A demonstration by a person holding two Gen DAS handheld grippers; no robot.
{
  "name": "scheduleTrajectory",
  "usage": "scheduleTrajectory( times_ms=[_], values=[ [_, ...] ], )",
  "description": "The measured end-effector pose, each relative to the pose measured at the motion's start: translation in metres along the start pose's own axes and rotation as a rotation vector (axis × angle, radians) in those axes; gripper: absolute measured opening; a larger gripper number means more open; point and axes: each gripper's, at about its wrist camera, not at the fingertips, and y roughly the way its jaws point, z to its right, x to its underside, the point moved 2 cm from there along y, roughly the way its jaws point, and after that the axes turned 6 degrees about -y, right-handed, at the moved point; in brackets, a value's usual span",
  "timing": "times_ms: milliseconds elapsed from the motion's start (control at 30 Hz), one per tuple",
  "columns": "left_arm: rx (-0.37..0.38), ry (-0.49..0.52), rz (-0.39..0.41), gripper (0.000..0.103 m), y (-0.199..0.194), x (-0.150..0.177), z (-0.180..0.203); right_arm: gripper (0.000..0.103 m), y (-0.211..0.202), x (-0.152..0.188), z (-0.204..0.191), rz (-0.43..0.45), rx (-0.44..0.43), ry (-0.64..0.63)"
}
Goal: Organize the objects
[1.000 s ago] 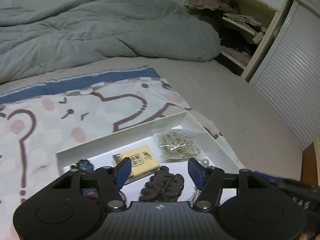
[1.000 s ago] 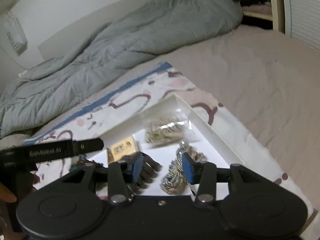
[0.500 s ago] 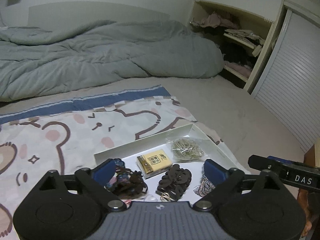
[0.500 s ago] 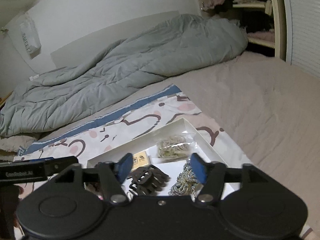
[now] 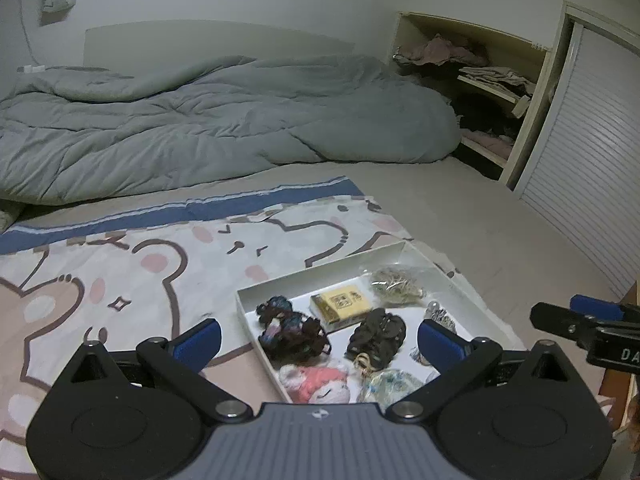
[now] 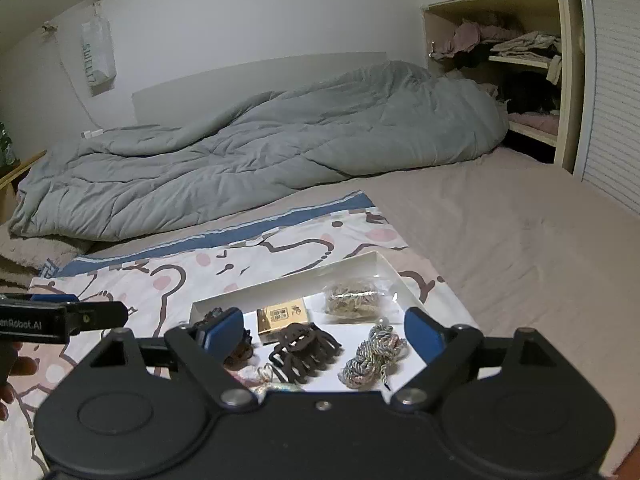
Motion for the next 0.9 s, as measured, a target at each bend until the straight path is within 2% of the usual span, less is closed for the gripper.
scheduleTrajectory(
  times_ms=[300,433,900],
  values=[
    [-0.051,0.012,0.008,0.103,-0.014,0.014,-0.004,0.098,-0.016,0.013,-0.006,-0.001,0.014,-0.027],
    [-0.037,0.022,0.016,0.103,-0.019,0.021,-0.005,0.103,-0.020,0.021,-0.006,-0.004,0.024,-0.032],
    [-0.071,0.054,-0.024,0.103,-0.019,0.042,-0.004,0.103,-0.024,0.040,-0.006,-0.039,0.052,-0.038]
  ],
)
